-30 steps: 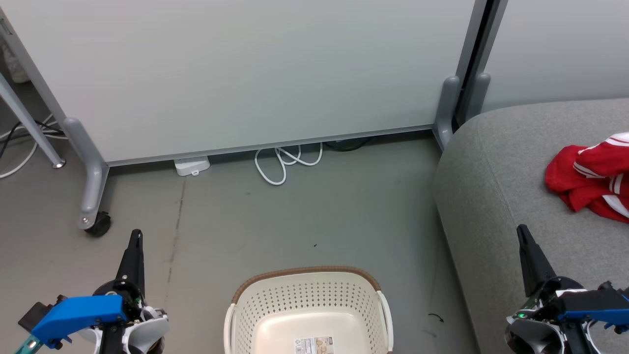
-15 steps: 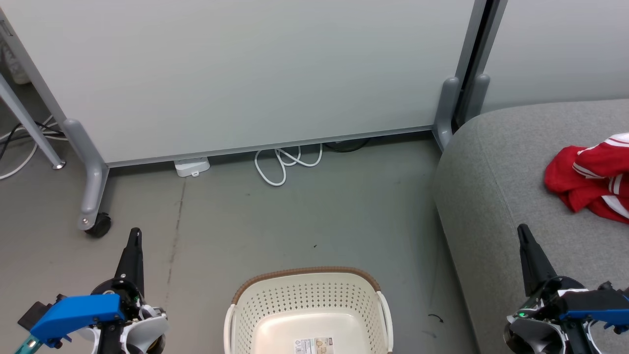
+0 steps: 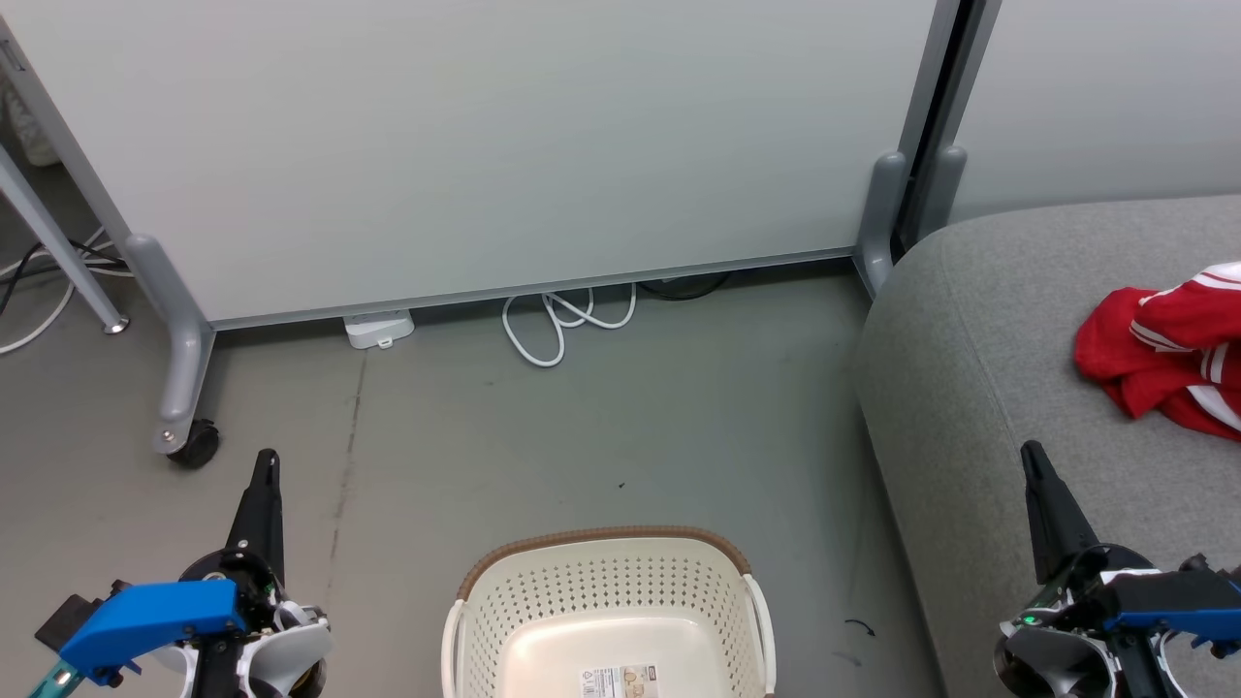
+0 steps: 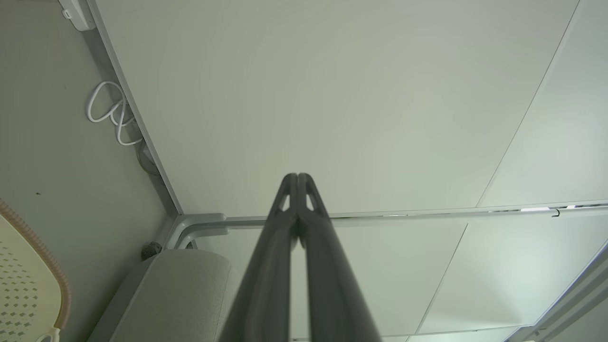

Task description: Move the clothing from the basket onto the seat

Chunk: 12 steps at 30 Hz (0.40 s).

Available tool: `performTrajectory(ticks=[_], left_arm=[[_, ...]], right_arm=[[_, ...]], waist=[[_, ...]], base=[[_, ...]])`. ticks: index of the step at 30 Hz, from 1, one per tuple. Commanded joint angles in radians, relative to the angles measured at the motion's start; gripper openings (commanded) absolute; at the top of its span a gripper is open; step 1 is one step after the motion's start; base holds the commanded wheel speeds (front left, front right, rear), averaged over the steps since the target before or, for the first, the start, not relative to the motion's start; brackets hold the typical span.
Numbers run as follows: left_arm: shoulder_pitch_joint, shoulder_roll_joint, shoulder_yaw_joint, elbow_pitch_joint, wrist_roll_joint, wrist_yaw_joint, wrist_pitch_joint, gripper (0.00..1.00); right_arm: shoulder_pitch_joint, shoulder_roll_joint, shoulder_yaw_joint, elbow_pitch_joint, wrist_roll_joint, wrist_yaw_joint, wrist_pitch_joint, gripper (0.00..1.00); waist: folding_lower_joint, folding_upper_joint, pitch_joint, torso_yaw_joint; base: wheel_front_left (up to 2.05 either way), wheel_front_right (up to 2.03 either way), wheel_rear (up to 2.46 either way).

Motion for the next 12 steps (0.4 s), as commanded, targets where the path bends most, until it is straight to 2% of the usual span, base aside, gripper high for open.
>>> performTrajectory(ticks=[1,12], left_arm=[[-0.01,0.0,0.003,-0.004,0.001,-0.002,0.002,0.0],[-0.01,-0.001,0.004,-0.004,0.002,-0.002,0.003,0.0]], right_arm=[[-0.012,-0.006,-0.001,-0.003,0.003,0.001,0.002,0.0],[-0.011,-0.006,-0.001,-0.003,0.003,0.001,0.002,0.0]], waist=[[0.0,0.0,0.0,0.0],[0.0,0.0,0.0,0.0]], base=[[0.0,0.0,0.0],[0.0,0.0,0.0]])
